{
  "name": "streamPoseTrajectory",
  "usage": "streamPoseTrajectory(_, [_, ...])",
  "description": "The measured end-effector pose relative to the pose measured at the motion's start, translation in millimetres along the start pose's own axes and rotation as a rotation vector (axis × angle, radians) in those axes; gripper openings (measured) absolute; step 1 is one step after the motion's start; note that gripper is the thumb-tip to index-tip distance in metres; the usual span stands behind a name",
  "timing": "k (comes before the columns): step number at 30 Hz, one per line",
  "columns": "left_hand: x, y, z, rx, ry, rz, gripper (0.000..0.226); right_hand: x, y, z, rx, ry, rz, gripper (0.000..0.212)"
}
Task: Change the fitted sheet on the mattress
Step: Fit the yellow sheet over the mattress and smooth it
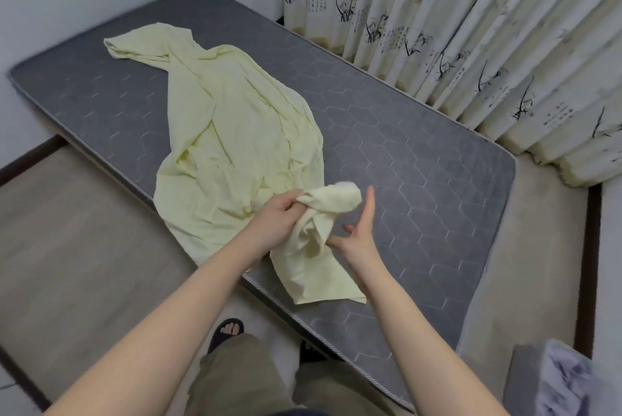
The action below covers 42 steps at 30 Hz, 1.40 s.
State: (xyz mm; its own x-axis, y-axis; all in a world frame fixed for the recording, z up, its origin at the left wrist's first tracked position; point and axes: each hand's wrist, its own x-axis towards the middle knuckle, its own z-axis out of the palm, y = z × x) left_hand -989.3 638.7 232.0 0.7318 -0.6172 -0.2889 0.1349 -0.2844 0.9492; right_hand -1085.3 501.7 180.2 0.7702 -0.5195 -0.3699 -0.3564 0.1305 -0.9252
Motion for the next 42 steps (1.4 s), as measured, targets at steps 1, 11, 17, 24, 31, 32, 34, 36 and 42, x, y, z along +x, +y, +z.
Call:
streamPoseTrajectory(1, [0,7,16,0.03,-0.042,0.019,0.023,0,1,-12,-0.062,0.049,-0.069,0.116])
streamPoseTrajectory(11, [-5,-18,81,0.106,0.354,-0.074,0.032,-27,5,-119,-0.205,0.128,0.016,0.02])
streamPoseTrajectory(17, [-12,-53,100,0.216,0.311,-0.082,0.029,-64,-4,-131,0.148,-0.074,0.186,0.02])
streamPoseTrajectory(24, [-70,-81,154,-0.273,0.4,-0.7,0.099,-91,-10,-134,0.255,-0.122,0.286,0.031])
streamPoseTrajectory(31, [-95,-94,202,-1.239,-0.083,-0.663,0.068,-111,10,-156,0.181,-0.246,0.279,0.029])
streamPoseTrajectory(32, [-92,-90,205,-1.342,0.01,-0.611,0.056,-111,13,-165,0.152,-0.248,0.266,0.026])
streamPoseTrajectory(34, [-85,-84,214,-1.434,0.197,-0.577,0.031,-110,17,-186,0.053,-0.24,0.215,0.02])
streamPoseTrajectory(36, [-80,-79,228,-1.35,0.308,-0.598,0.012,-106,22,-213,-0.055,-0.214,0.14,0.02])
streamPoseTrajectory(42, [-67,-65,315,-1.476,0.338,-0.52,0.03,-82,34,-309,-0.325,-0.292,-0.17,0.021])
